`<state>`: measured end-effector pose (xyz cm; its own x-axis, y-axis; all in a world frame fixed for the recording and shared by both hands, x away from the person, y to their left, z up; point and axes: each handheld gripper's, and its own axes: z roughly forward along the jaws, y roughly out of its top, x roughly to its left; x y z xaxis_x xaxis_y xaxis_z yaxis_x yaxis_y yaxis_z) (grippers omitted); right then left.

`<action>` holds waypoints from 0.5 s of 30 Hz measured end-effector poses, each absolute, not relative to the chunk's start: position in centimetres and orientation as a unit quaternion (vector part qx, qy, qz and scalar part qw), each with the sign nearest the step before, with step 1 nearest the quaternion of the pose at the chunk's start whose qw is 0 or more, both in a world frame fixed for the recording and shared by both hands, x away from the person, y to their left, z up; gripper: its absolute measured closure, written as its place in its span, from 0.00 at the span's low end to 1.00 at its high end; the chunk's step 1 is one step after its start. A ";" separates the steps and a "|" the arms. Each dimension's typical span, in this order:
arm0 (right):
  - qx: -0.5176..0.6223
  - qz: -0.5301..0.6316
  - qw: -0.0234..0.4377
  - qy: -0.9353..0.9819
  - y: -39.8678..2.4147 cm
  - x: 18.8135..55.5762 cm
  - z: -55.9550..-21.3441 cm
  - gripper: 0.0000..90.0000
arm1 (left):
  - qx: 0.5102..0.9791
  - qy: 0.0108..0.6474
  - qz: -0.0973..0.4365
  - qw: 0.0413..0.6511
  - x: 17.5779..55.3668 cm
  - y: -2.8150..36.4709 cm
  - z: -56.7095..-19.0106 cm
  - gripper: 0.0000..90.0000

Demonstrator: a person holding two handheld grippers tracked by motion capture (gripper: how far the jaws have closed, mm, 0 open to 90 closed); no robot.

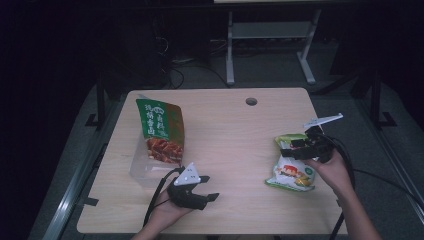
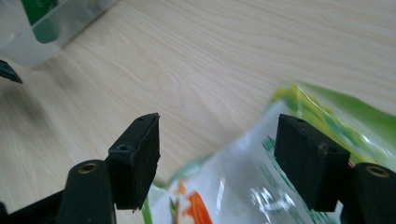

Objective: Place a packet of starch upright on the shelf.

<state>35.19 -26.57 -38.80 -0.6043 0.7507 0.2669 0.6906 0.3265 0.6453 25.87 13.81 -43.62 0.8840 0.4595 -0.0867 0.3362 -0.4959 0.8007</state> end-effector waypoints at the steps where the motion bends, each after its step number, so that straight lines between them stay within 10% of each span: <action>1: 0.447 0.374 0.041 0.811 -27.0 35.0 -38.9 0.34 | 0.862 0.231 0.069 0.446 25.9 13.8 -43.6 0.39; 15: 0.493 0.345 0.063 0.797 -31.4 33.6 -40.5 0.35 | 0.864 0.227 0.069 0.443 25.9 13.6 -43.7 0.39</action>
